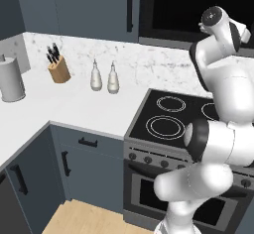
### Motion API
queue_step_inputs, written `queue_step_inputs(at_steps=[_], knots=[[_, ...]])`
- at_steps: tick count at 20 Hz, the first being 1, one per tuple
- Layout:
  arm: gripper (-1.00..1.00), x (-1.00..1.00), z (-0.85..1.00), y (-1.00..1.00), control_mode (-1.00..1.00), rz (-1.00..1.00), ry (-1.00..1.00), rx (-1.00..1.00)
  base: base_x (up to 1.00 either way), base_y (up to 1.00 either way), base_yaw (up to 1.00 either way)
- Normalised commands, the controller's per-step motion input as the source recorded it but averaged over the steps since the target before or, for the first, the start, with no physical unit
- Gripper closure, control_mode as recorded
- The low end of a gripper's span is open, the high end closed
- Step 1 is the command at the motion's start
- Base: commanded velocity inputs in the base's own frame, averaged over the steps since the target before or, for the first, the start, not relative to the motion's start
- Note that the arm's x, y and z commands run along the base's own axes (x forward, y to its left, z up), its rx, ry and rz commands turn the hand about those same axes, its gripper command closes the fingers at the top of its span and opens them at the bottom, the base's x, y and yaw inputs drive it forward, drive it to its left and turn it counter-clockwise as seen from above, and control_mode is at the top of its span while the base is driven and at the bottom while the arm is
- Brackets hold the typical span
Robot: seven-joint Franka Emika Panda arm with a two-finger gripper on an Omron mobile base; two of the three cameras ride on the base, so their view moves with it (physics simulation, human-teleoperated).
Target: Pick the avocado from the sink and place it in the bowl. Then pick the bowl and place it in the microwave. Then close the microwave door and press the start button.
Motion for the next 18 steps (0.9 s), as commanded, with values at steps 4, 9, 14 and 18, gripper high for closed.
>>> queue_step_inputs(at_steps=[4,9,14,18], knots=[[-1.0,0.7,-0.02,-0.35,-1.0,0.04,0.0,0.0,0.0,0.0,0.0],[-1.0,0.85,-0.33,-0.01,-1.0,0.01,0.0,0.0,0.0,0.0,0.0],[-1.0,-0.18,-0.04,0.08,-1.0,0.01,0.0,0.01,0.0,0.0,0.0],[-1.0,-1.0,0.08,0.26,-1.0,0.01,0.0,0.02,0.0,0.0,0.0]])
